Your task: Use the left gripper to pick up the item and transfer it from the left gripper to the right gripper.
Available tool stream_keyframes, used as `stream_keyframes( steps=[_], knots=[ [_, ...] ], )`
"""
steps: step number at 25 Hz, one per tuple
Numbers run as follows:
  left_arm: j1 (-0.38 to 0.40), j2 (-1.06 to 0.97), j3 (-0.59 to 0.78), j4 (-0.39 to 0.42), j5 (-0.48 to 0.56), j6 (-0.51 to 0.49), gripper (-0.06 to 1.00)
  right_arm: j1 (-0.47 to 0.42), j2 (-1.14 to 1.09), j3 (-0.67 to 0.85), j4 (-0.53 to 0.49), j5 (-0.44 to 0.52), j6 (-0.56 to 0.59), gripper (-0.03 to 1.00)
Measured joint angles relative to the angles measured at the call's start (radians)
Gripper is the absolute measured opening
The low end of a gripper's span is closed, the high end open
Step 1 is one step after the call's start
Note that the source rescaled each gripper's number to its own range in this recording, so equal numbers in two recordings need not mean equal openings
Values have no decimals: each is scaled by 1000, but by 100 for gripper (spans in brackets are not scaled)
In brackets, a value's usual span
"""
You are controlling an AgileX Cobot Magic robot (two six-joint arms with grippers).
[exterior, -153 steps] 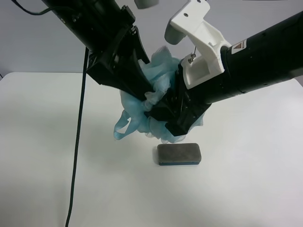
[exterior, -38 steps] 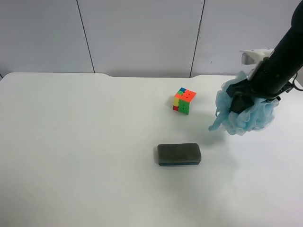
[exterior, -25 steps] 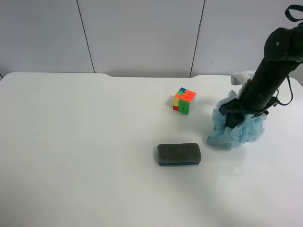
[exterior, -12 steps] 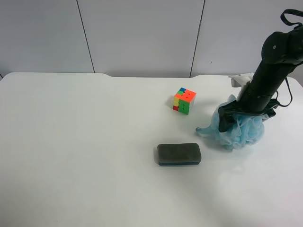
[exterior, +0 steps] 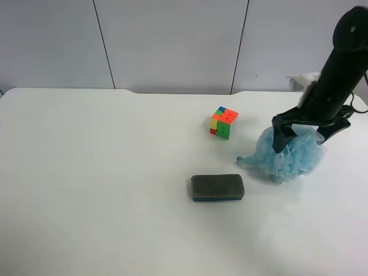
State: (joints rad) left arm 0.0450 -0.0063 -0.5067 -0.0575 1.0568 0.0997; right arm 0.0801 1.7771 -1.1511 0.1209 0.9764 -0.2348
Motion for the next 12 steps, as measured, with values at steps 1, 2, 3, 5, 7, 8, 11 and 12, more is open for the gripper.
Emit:
stream_keyframes(
  steps=[1,2,3,5,7,8,11,12],
  knots=[
    [0,0,0,0,0,0,98,0,-16,-12,-4,30,5,100],
    [0,0,0,0,0,0,98,0,-35,-25,-8,59,12,100],
    [0,0,0,0,0,0,98,0,-53,-35,-10,79,17,100],
    [0,0,0,0,0,0,98,0,-98,-50,-11,116,22,100],
    [0,0,0,0,0,0,98,0,-147,-56,-17,136,24,100],
    [0,0,0,0,0,0,98,0,-174,-58,-19,149,24,100],
    [0,0,0,0,0,0,98,0,-258,-59,-28,187,30,100],
    [0,0,0,0,0,0,98,0,-287,-59,-28,202,31,100]
  ],
)
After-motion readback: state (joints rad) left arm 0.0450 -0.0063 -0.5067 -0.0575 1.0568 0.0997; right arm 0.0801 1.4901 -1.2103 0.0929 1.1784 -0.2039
